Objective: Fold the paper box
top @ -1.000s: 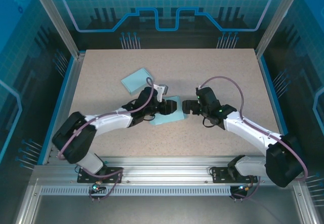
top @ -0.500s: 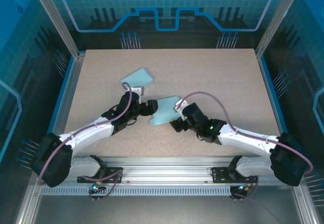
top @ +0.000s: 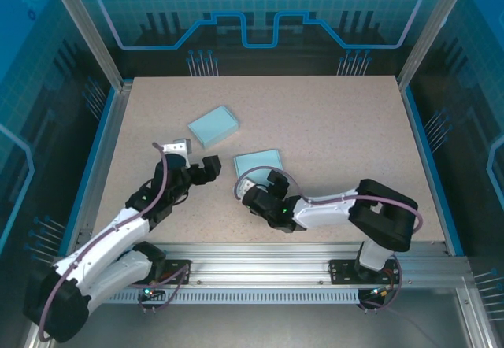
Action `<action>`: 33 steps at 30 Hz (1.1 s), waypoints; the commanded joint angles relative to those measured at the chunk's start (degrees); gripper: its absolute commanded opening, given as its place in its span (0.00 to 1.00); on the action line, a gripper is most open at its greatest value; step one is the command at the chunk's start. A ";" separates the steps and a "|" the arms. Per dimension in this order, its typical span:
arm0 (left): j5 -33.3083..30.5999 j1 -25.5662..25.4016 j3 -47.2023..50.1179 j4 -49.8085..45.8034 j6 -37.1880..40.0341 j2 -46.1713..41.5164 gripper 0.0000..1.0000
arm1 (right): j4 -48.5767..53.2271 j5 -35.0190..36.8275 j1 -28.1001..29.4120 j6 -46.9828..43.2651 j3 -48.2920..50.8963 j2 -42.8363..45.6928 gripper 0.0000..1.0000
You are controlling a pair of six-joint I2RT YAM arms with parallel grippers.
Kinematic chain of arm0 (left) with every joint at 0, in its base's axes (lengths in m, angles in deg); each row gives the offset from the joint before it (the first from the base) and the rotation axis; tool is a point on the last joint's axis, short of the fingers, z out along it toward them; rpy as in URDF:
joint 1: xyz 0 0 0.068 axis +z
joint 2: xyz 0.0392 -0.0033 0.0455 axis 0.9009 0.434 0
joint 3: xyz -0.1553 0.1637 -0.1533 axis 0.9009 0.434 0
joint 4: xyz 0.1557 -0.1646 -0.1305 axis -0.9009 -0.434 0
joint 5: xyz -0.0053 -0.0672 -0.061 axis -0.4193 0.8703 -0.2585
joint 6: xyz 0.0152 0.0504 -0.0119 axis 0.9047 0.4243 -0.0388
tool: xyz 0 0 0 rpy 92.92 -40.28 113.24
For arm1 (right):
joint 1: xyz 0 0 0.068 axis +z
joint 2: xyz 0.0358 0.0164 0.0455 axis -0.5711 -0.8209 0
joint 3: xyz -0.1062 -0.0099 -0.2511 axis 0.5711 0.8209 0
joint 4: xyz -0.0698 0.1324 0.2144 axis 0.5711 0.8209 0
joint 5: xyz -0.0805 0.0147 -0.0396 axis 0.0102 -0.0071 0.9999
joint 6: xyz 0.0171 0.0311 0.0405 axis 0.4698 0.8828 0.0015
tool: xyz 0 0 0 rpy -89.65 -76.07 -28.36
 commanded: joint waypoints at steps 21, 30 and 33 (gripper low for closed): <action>-1.16 1.41 2.12 -3.66 -0.29 -4.31 0.99 | -6.69 3.14 -0.70 -9.16 -9.54 -10.25 0.36; -1.80 1.90 1.86 -4.32 0.51 -4.74 0.99 | -4.88 2.75 -1.14 -12.87 -11.93 -9.98 0.06; -2.62 2.31 1.10 -5.82 1.40 -5.56 0.99 | -3.23 2.23 -1.30 -13.32 -12.80 -9.30 0.03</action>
